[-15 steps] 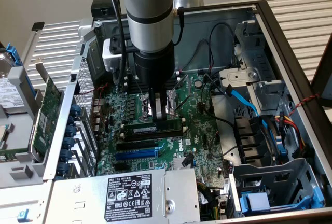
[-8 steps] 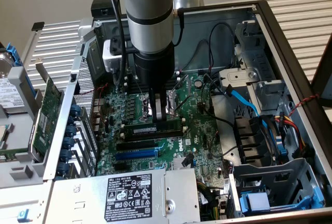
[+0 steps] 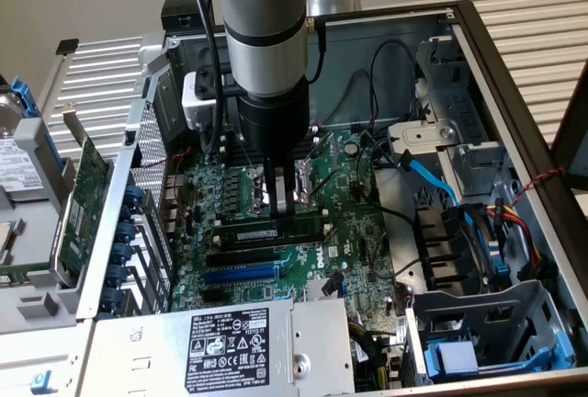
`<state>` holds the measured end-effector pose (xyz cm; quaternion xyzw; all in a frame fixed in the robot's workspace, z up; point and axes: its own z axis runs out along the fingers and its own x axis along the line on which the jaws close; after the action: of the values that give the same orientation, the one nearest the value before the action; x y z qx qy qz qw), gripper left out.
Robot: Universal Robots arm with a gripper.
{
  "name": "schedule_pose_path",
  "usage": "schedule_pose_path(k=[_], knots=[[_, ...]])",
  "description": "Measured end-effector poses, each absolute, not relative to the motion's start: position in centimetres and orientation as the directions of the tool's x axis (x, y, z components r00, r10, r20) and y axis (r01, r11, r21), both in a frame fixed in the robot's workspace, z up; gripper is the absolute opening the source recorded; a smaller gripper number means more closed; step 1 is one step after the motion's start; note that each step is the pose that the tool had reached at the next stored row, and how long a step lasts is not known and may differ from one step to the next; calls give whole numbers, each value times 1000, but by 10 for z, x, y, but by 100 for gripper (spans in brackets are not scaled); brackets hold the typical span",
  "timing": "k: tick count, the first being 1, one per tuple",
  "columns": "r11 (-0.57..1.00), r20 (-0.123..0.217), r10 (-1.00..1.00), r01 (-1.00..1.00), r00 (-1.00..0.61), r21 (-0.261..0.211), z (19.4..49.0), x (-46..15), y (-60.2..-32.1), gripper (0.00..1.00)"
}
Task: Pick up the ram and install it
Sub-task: 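Insert the ram into the slot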
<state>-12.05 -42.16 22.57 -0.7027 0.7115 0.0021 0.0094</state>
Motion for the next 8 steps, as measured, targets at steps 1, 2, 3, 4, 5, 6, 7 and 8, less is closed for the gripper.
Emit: schedule_pose_path(k=[1, 2, 3, 4, 5, 6, 7, 8], knots=[[13, -16, -1000, -1000, -12, -10, 226, -120, -422, 21], [13, -16, -1000, -1000, -12, -10, 226, -120, -422, 21], [13, -16, -1000, -1000, -12, -10, 226, -120, -422, 27], [13, -16, -1000, -1000, -12, -10, 227, -121, -422, 27], [13, -17, -1000, -1000, -12, -10, 228, -121, -422, 27], [13, -16, -1000, -1000, -12, -10, 230, -121, -422, 27], [13, -16, -1000, -1000, -12, -10, 233, -121, -422, 27], [13, -16, -1000, -1000, -12, -10, 236, -121, -422, 27]])
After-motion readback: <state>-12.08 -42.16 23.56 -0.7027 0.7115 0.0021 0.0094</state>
